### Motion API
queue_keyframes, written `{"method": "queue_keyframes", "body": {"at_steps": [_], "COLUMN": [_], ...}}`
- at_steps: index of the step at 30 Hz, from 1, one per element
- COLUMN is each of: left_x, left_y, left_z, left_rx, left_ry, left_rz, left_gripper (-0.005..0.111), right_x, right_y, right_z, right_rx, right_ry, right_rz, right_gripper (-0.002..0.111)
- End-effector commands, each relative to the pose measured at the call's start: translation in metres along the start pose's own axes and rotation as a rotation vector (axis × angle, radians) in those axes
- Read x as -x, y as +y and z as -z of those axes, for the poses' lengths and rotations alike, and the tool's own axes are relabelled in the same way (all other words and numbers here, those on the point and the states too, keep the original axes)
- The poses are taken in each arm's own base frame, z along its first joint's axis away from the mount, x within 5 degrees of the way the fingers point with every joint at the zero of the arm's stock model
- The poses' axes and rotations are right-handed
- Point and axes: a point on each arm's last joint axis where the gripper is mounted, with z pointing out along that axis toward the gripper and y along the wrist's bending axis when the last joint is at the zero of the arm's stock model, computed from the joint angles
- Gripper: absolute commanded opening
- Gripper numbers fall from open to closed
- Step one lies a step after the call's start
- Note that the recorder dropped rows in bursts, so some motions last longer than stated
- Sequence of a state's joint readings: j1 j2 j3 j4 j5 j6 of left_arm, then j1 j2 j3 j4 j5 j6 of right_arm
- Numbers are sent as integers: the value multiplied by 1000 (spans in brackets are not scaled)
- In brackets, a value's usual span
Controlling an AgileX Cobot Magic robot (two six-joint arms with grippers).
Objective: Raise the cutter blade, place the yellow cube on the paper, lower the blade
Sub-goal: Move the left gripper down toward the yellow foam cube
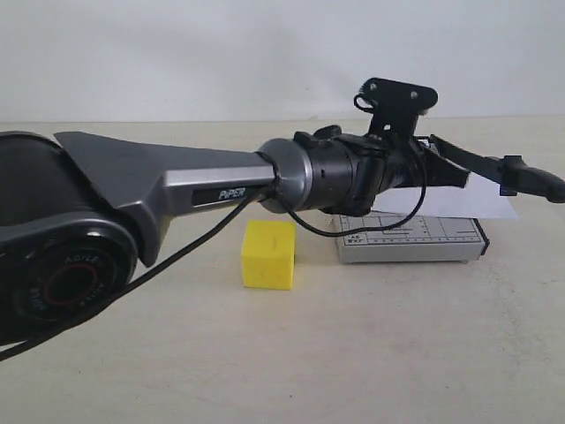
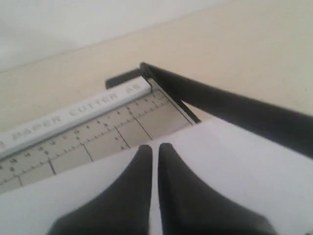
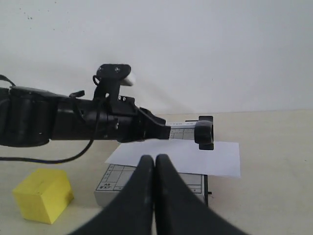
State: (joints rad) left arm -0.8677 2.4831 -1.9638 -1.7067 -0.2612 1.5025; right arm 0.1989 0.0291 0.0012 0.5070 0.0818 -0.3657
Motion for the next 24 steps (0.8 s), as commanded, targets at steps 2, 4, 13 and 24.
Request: {"method": "queue_keyframes", "body": {"at_steps": [2,4,13,24], "left_x": [7,0,-5,-45], "left_y": [-5,-20,-4,56], "left_z": [20,37,111,211], "left_rx": [109,81,94,183], "left_ry": [-127,-212,-315,-215], "left_rz": [86,-12,36,10], "left_gripper": [4,4,4,4], "right_x": [2,3,2,1], "right_y": [0,-1,0,0], "right_z": [1,1,1,1], "right_rx": [-5,-6,-4,2], "right_ry": [-24,-28,-23,-5], "right_rz": [14,16,18,13], "right_gripper": [0,0,0,0]}}
